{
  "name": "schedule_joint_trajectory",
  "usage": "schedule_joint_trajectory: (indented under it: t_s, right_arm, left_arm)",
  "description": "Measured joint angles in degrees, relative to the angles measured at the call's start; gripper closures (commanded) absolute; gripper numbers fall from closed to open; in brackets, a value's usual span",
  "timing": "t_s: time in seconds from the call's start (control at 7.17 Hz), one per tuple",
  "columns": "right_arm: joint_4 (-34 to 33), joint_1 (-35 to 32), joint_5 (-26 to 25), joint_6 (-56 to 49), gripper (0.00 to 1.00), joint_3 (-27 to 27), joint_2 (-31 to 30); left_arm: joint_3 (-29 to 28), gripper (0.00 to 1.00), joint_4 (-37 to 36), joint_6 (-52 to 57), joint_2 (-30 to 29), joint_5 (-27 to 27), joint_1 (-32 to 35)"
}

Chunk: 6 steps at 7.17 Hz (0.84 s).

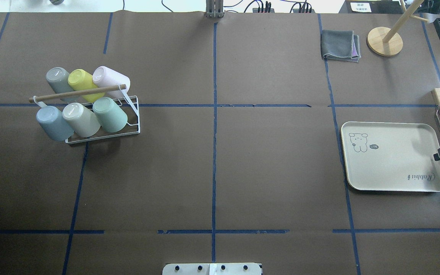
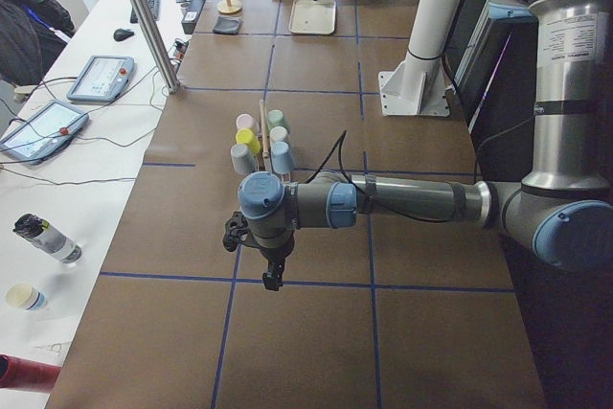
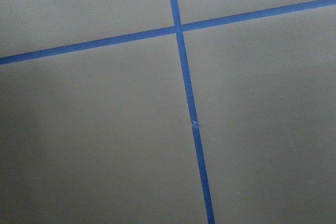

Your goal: Pick up and place green cup on tray

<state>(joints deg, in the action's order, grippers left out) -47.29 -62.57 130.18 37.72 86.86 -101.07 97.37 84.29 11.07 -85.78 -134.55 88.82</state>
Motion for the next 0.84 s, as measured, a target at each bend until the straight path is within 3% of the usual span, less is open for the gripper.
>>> schedule_joint_trajectory:
  t_s: [0.56,0.84]
  right_arm:
    - [-0.1,0.6,0.1,0.1,0.67,0.0,0.0]
    - [-0.1,0.7,0.0,0.1,0.89,0.0,0.1]
  left_arm:
    - [0.2,0.0,0.0,0.0,0.0,0.1,0.0]
    - [0.3,0.0,0.0,0.0,0.0,0.1,0.0]
